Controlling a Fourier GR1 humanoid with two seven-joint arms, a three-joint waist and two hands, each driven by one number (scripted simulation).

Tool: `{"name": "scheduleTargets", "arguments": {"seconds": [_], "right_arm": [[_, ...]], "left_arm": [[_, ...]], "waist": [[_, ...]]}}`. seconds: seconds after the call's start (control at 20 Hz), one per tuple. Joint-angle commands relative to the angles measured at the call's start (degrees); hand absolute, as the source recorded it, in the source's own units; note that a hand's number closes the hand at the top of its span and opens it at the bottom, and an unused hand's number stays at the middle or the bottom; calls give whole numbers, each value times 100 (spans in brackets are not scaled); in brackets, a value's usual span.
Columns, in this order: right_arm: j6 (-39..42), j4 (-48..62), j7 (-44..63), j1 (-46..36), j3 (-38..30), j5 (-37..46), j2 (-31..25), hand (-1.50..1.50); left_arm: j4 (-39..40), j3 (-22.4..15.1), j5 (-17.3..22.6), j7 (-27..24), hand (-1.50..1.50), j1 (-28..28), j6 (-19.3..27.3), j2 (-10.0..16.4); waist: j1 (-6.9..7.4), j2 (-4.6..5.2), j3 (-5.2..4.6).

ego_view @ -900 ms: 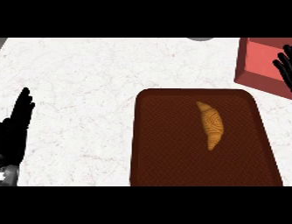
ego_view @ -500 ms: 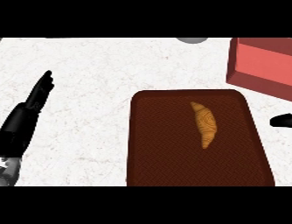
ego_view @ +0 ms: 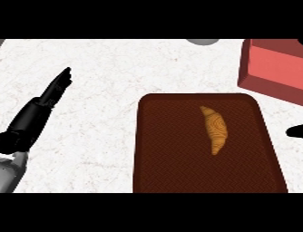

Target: Pick the croissant from the tray and place it in the cardboard box

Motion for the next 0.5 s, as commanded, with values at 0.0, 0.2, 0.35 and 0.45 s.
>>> {"name": "scheduleTargets", "arguments": {"seconds": [0.0, 0.2, 0.35, 0.45], "right_arm": [[108, 199, -339, -339, 628, 900, -65, -150], [955, -381, 940, -586, 1092, 1182, -549, -150], [1612, -737, 1479, -771, 1585, 1409, -727, -150], [1870, -900, 1793, -724, 2016, 1581, -538, -150]], "left_arm": [[192, 86, 77, 155, 0, -431, -186, -125], [264, -47, -153, -221, 0, 1, -112, -231], [263, -19, -152, -107, 0, -219, -207, -210], [415, 74, -173, -286, 0, -146, -245, -197]], "waist": [[90, 12, 1], [85, -14, -17], [64, -17, -18], [67, -18, -13]]}}
